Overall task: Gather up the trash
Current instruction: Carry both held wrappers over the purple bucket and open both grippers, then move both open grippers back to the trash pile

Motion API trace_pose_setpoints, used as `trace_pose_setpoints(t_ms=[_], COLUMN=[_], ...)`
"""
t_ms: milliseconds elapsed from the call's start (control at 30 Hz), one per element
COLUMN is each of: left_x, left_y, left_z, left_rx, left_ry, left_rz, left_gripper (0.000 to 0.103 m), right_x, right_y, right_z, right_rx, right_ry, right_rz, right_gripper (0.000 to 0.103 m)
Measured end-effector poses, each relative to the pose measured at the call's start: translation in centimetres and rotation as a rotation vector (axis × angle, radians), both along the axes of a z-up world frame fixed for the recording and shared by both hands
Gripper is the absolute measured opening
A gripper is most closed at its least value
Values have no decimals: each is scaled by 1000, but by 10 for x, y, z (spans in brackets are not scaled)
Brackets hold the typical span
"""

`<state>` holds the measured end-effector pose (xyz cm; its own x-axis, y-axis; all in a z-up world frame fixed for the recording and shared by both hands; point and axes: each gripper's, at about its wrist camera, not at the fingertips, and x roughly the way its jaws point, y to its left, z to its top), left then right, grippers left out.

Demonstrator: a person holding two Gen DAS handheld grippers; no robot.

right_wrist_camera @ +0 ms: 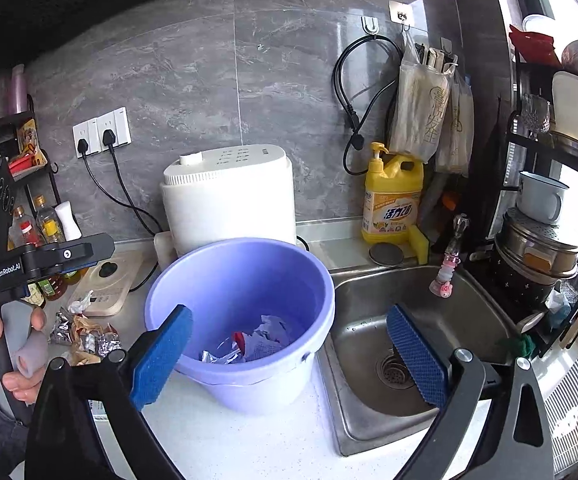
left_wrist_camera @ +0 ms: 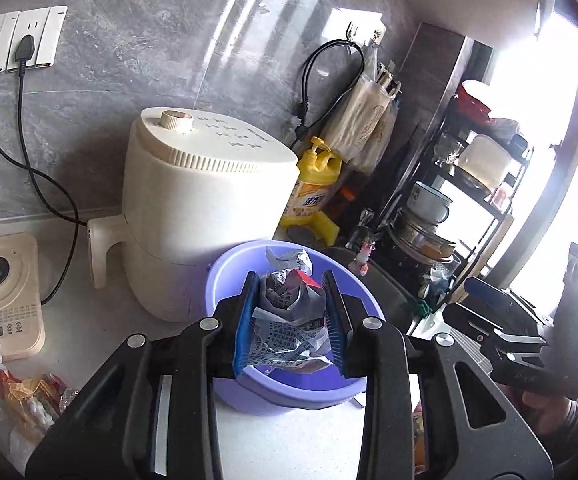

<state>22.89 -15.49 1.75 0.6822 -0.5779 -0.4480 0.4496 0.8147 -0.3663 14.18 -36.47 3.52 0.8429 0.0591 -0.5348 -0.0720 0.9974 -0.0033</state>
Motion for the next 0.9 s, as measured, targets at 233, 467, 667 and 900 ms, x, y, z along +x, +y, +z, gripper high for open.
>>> trace_pose_setpoints(t_ms=[233, 467, 667, 900], left_x=[1, -9, -40, -79], left_y=[-11, 32, 77, 119], left_z=[0, -18, -23, -24], left_rx=[-9, -7, 13, 52], left_ry=[-27, 43, 43, 33], left_rz=[-1, 102, 251, 396], left_gripper=[98, 98, 98, 98], right_x=[8, 14, 11, 7], right_y=[46, 81, 117, 151], right_z=[-11, -17, -20, -29], right_rx=[22, 46, 29, 53], right_ry=[16, 53, 57, 79], right_rz=[147, 269, 406, 526], right_gripper=[95, 95, 95, 95])
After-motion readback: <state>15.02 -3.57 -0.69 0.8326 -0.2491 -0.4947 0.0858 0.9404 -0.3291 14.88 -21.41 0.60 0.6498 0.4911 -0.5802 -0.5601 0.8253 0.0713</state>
